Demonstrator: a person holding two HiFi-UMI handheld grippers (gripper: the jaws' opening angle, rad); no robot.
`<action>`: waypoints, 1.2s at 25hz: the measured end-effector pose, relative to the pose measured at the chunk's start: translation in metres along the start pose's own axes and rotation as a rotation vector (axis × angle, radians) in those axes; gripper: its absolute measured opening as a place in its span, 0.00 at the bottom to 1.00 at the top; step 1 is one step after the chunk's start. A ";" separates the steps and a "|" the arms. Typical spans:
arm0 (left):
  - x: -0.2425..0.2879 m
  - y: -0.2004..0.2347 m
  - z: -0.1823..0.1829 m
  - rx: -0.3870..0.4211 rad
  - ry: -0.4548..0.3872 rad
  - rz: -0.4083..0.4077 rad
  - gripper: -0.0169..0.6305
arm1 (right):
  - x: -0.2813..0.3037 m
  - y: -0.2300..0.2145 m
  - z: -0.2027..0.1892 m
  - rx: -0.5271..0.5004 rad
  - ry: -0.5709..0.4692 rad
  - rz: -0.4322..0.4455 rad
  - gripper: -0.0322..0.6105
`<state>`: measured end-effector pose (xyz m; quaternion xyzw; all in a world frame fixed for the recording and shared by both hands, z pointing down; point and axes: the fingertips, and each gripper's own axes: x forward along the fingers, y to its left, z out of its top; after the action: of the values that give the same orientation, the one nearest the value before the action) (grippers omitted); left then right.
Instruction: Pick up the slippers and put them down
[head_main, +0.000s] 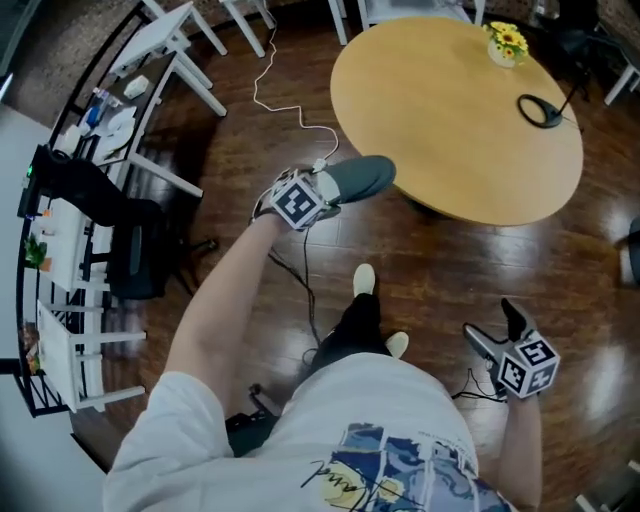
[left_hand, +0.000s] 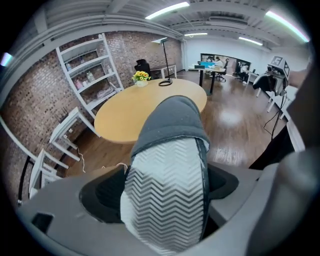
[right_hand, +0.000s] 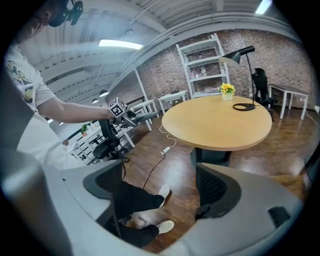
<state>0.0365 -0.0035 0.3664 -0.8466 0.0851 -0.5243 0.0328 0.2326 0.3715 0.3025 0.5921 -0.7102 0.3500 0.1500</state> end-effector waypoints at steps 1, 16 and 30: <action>-0.005 0.001 -0.023 -0.030 0.011 0.004 0.74 | 0.008 0.009 0.004 -0.016 0.006 0.017 0.77; 0.083 0.084 -0.226 -0.343 0.125 0.032 0.74 | 0.214 0.075 0.061 -0.134 0.247 0.127 0.76; 0.375 0.143 -0.380 -0.662 0.179 0.019 0.74 | 0.576 0.065 -0.005 -0.312 0.513 0.329 0.74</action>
<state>-0.1554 -0.1986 0.8466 -0.7612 0.2611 -0.5399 -0.2466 0.0239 -0.0453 0.6471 0.3323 -0.7804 0.3940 0.3540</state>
